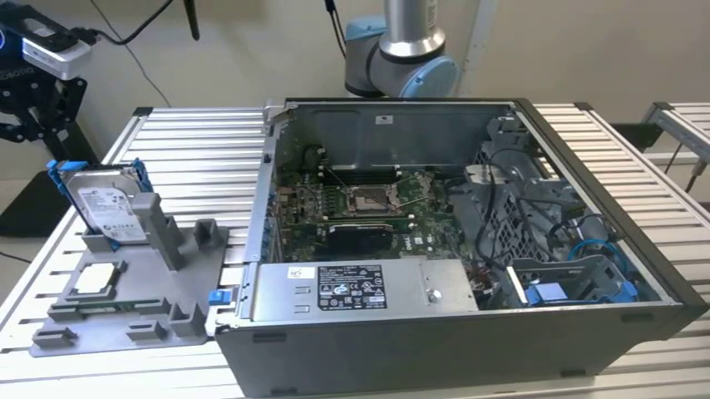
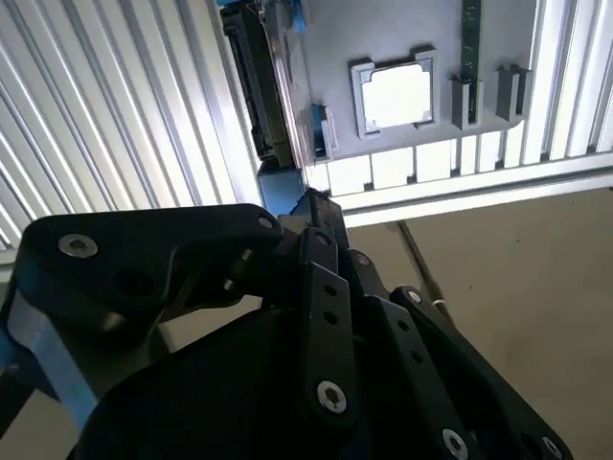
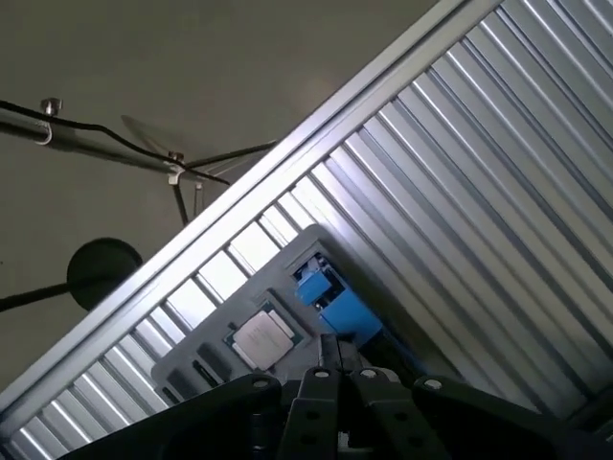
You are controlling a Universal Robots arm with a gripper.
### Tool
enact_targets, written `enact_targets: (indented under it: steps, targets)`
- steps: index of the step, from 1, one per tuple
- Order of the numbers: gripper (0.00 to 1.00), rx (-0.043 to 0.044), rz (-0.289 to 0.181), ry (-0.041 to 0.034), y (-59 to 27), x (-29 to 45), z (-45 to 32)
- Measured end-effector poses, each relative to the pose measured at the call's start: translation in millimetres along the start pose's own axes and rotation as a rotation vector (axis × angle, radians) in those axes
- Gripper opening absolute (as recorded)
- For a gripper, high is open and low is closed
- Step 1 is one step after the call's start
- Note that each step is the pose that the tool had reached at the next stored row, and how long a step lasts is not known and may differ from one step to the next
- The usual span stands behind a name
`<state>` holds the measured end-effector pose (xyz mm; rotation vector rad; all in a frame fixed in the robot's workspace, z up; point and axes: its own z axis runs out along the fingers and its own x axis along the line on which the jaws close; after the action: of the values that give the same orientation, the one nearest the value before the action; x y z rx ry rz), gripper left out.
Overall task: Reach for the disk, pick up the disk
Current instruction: 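Pick up the disk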
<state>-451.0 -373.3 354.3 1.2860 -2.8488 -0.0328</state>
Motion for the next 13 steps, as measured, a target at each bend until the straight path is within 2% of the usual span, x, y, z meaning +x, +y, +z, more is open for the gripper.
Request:
enact_targets:
  steps: [13]
  targets:
    - [0.00,0.0060,-0.159,0.0096,1.1,1.0,0.0]
